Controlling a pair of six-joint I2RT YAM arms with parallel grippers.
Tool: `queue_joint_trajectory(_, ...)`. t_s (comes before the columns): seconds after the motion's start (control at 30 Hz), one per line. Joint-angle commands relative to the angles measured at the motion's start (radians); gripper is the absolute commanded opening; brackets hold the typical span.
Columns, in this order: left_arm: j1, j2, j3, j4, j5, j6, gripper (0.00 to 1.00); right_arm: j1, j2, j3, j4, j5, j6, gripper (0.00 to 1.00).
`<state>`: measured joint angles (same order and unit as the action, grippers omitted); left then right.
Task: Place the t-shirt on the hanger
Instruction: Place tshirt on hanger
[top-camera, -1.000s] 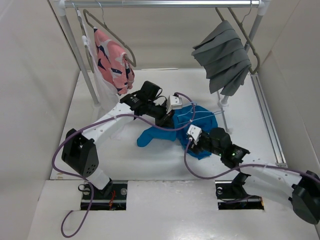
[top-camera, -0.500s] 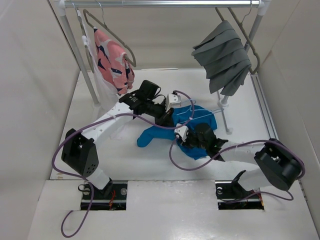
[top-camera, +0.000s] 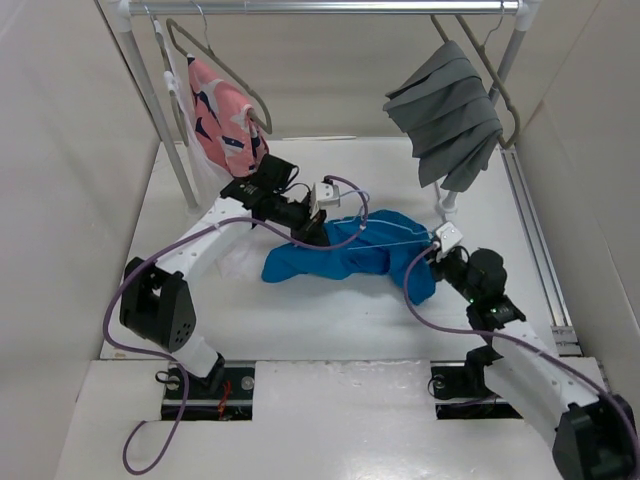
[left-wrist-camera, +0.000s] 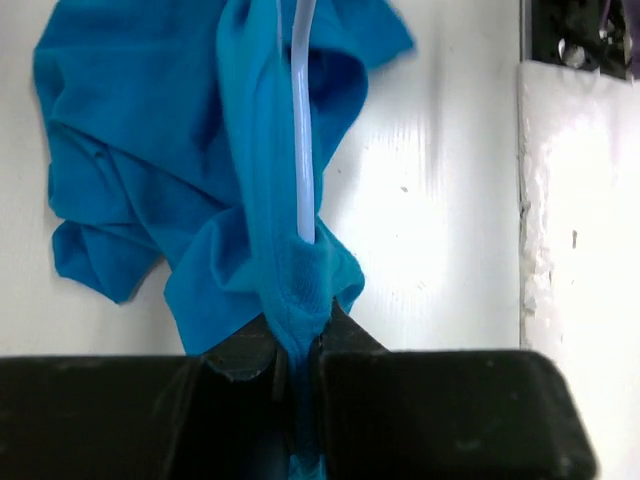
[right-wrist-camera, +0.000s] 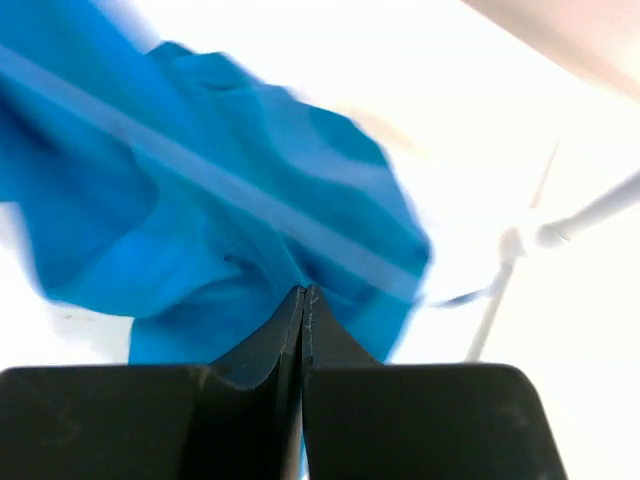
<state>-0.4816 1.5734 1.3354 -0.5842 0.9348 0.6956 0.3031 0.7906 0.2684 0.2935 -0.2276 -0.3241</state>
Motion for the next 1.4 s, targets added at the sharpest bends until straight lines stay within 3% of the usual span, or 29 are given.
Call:
queue_joint_trajectory(0.0, 0.024, -0.065, 0.015, -0.089, 0.018, 0.137, 0.00, -0.105, -0.074, -0.012, -0.171, -0.044, 0.049, 0.00)
queue_joint_trajectory(0.13, 0.024, -0.090, 0.015, -0.206, -0.004, 0.353, 0.00, -0.248, -0.114, -0.012, -0.249, -0.121, 0.068, 0.00)
queue_joint_trajectory(0.27, 0.063, -0.131, -0.048, -0.215, -0.099, 0.484, 0.00, -0.360, -0.123, 0.046, -0.287, -0.139, 0.068, 0.00)
queue_joint_trajectory(0.43, 0.104, -0.167, -0.074, -0.149, -0.175, 0.490, 0.00, -0.371, -0.062, 0.104, -0.297, -0.159, 0.036, 0.00)
queue_joint_trajectory(0.53, 0.113, -0.167, -0.084, -0.138, -0.134, 0.469, 0.00, -0.371, -0.021, 0.115, -0.258, -0.286, -0.021, 0.00)
queue_joint_trajectory(0.57, 0.113, -0.167, -0.084, -0.138, -0.082, 0.455, 0.00, -0.371, -0.021, 0.124, -0.245, -0.384, -0.038, 0.04)
queue_joint_trajectory(0.63, 0.113, -0.167, -0.084, -0.138, -0.042, 0.400, 0.00, -0.320, -0.039, 0.150, -0.244, -0.436, -0.084, 0.15)
queue_joint_trajectory(0.67, 0.104, -0.167, -0.096, -0.125, -0.018, 0.377, 0.00, -0.290, -0.063, 0.164, -0.258, -0.437, -0.098, 0.26)
queue_joint_trajectory(0.77, 0.104, -0.158, -0.105, -0.102, -0.005, 0.306, 0.00, -0.124, -0.169, 0.227, -0.333, -0.336, -0.116, 0.41)
queue_joint_trajectory(0.83, 0.104, -0.158, -0.114, -0.086, 0.015, 0.274, 0.00, 0.012, -0.185, 0.255, -0.387, -0.184, -0.089, 0.52)
queue_joint_trajectory(0.9, 0.104, -0.158, -0.114, -0.056, 0.024, 0.217, 0.00, 0.111, -0.168, 0.287, -0.399, -0.097, -0.034, 0.69)
queue_joint_trajectory(1.07, 0.104, -0.158, -0.142, 0.018, 0.033, 0.124, 0.00, 0.497, 0.028, 0.365, -0.389, 0.325, 0.133, 0.77)
queue_joint_trajectory(1.2, 0.104, -0.158, -0.162, 0.081, 0.033, 0.043, 0.00, 0.609, 0.174, 0.411, -0.363, 0.569, 0.434, 0.84)
queue_joint_trajectory(1.27, 0.104, -0.158, -0.172, 0.107, 0.033, 0.015, 0.00, 0.623, 0.183, 0.411, -0.331, 0.641, 0.488, 0.84)
queue_joint_trajectory(1.37, 0.104, -0.145, -0.173, 0.125, 0.033, -0.021, 0.00, 0.650, 0.260, 0.411, -0.183, 0.642, 0.598, 0.74)
